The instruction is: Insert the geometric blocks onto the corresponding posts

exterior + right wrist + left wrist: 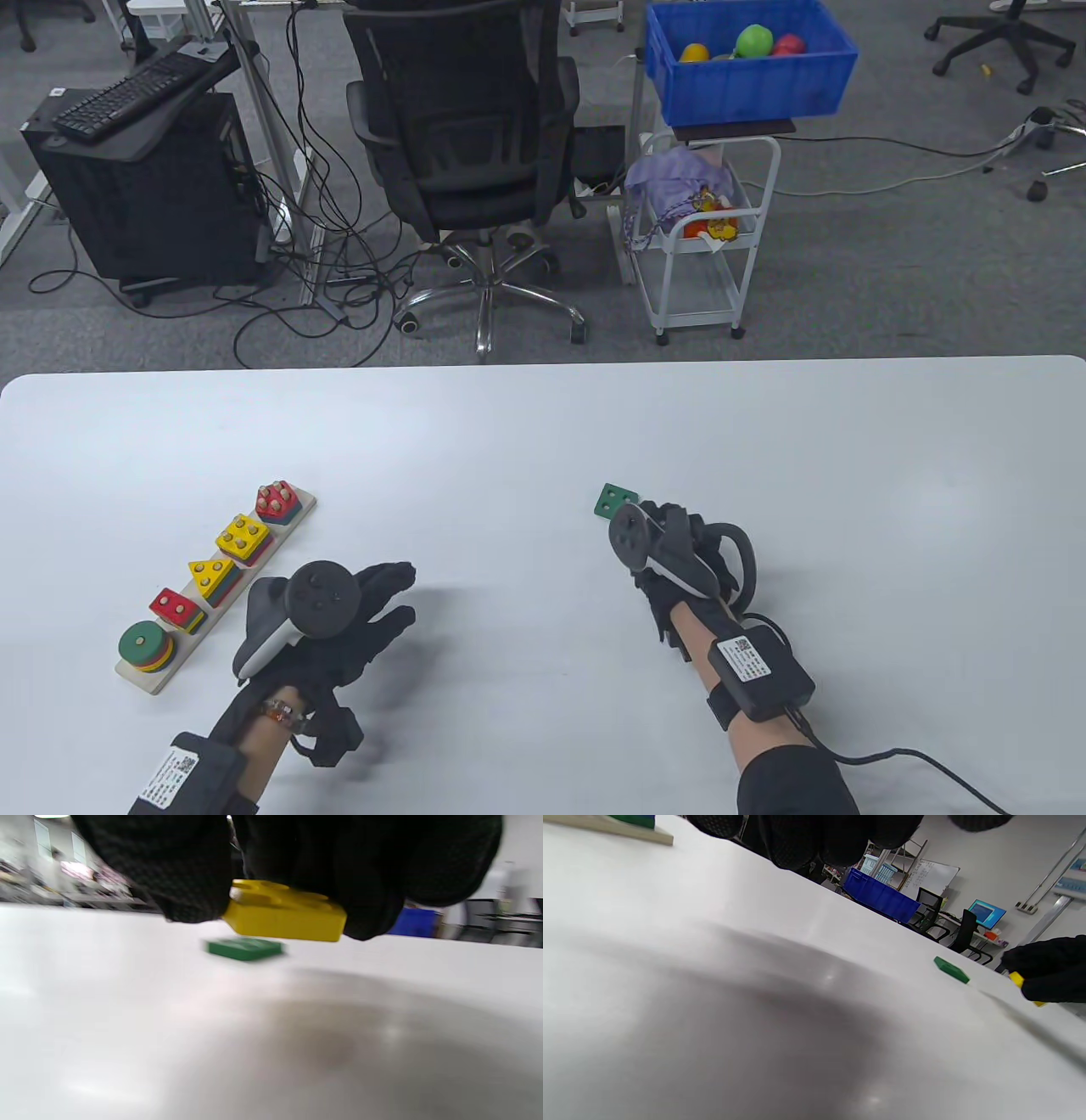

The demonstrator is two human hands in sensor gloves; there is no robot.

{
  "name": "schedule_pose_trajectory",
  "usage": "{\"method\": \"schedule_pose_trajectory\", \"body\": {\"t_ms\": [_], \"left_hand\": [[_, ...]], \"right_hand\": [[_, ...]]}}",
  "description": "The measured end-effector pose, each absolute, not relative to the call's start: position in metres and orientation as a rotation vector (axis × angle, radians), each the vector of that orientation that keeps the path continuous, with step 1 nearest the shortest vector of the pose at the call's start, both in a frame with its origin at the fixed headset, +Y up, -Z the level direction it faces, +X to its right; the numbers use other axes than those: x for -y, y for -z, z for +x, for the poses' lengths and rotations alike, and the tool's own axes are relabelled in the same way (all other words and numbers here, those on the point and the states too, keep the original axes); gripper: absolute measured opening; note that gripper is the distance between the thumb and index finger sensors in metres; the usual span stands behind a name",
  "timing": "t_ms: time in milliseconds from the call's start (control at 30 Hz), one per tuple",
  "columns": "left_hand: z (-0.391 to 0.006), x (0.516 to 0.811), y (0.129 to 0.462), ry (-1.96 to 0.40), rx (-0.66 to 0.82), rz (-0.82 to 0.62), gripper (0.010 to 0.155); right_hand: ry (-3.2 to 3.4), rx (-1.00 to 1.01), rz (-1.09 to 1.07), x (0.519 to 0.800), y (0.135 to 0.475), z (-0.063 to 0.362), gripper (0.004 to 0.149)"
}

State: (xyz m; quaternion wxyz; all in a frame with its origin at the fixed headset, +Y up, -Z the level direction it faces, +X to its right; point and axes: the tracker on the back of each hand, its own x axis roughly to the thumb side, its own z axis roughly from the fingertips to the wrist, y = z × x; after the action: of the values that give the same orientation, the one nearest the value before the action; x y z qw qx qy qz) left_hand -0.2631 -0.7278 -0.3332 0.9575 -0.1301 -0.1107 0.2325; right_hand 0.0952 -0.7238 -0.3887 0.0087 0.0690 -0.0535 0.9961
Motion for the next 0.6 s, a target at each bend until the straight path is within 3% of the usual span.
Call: {"method": "schedule_pose_trajectory", "body": {"t_ms": [267,367,600], "left_hand": [[-0.252,0.736,0.328,-0.939,0.276,-0.472,0.058],[-0.246,0.740,0.325,-1.087,0.296,-0.568,0.062],[-0.231,0.753,0.321,-1.336,0.389,-0.944,0.071]], "right_hand": [[-2.664,0.364,0.856,0.692,0.322,0.020,0.065],[-2.509,0.399,0.979,0.684,0.306,-0.001,0.067],[-2.323,0.404,1.080,0.678,0.293,-0.024,0.071]]}}
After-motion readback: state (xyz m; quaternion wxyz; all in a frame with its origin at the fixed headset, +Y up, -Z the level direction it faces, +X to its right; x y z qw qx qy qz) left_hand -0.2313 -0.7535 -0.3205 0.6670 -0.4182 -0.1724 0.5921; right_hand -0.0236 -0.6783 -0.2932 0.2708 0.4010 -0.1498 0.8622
